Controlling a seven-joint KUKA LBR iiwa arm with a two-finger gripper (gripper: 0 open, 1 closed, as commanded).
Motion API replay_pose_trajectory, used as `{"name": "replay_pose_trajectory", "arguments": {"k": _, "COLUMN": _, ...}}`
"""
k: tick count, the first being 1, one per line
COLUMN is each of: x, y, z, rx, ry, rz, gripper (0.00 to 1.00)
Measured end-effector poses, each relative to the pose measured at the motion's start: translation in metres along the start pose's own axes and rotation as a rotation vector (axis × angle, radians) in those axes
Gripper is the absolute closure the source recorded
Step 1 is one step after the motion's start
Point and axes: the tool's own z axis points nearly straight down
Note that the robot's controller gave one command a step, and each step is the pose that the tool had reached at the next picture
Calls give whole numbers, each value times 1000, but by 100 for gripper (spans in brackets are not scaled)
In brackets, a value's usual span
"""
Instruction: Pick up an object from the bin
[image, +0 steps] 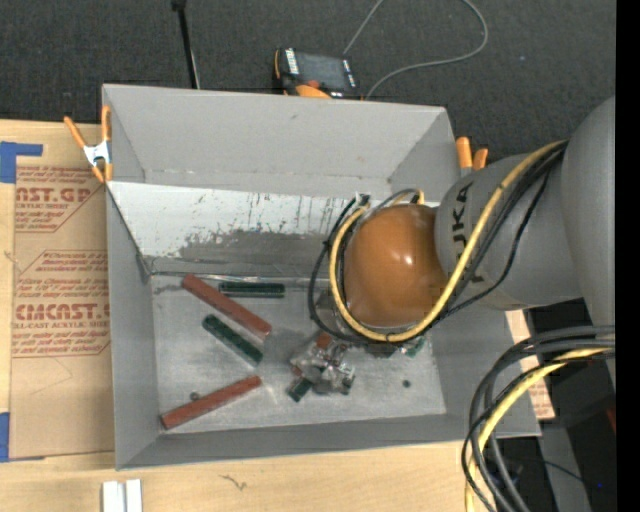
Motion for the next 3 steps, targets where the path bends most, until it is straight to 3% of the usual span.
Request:
{"name": "replay_pose_trajectory", "arguments": {"k": 1, "x": 1, "y": 1, "z": 1, "rx": -2, "ry": 3, "rz": 0, "gripper": 0}}
{"name": "replay_pose_trajectory", "arguments": {"k": 2, "x": 1, "y": 1, "z": 1, "rx": -2, "ry": 3, "rz": 0, "gripper": 100}}
{"name": "replay_pose_trajectory", "arguments": {"k": 3, "x": 12, "y": -14, "z": -201, "rx": 5, "ry": -2, "rz": -35, "gripper": 100}}
